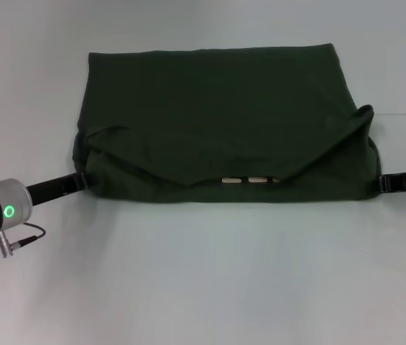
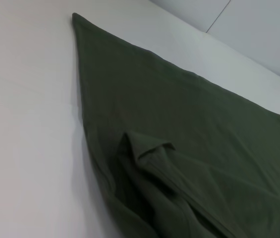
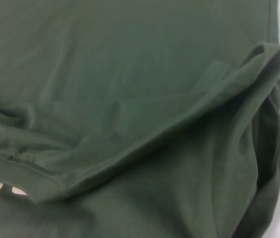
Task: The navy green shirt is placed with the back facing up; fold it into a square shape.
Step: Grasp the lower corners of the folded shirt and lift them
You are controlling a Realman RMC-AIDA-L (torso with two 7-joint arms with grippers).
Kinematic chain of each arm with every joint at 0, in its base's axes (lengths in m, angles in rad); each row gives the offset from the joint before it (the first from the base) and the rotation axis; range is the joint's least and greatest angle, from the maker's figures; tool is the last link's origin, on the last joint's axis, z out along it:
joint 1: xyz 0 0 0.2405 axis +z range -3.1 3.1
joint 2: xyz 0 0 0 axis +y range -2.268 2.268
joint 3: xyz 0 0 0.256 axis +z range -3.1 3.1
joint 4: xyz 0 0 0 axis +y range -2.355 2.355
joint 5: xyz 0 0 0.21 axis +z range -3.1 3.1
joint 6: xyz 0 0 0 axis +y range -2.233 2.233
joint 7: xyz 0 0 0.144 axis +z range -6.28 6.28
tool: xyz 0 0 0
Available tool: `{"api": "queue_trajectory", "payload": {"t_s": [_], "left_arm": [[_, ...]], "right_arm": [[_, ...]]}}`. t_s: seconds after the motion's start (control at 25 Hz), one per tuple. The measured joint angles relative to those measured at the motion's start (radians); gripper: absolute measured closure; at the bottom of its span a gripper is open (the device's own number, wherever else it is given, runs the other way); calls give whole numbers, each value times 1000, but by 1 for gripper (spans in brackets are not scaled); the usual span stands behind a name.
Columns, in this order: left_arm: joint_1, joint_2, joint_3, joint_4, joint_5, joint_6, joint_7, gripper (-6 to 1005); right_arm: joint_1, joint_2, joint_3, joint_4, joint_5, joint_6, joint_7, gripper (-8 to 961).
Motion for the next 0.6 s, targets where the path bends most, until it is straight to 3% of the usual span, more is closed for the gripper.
{"api": "queue_trajectory", "payload": {"t_s": [0.12, 0.32, 0.6], "left_arm": [[-1, 1, 0, 0, 2, 2, -3, 997], [20, 3, 1, 42, 8, 83, -44, 996], [88, 9, -1, 158, 73, 317, -133, 996]], "right_arm": [[-9, -1, 0, -7, 2, -1, -6, 900], [-47, 1, 29, -62, 19, -47, -64, 912], [-151, 14, 80, -227, 79, -270, -185, 914]]}}
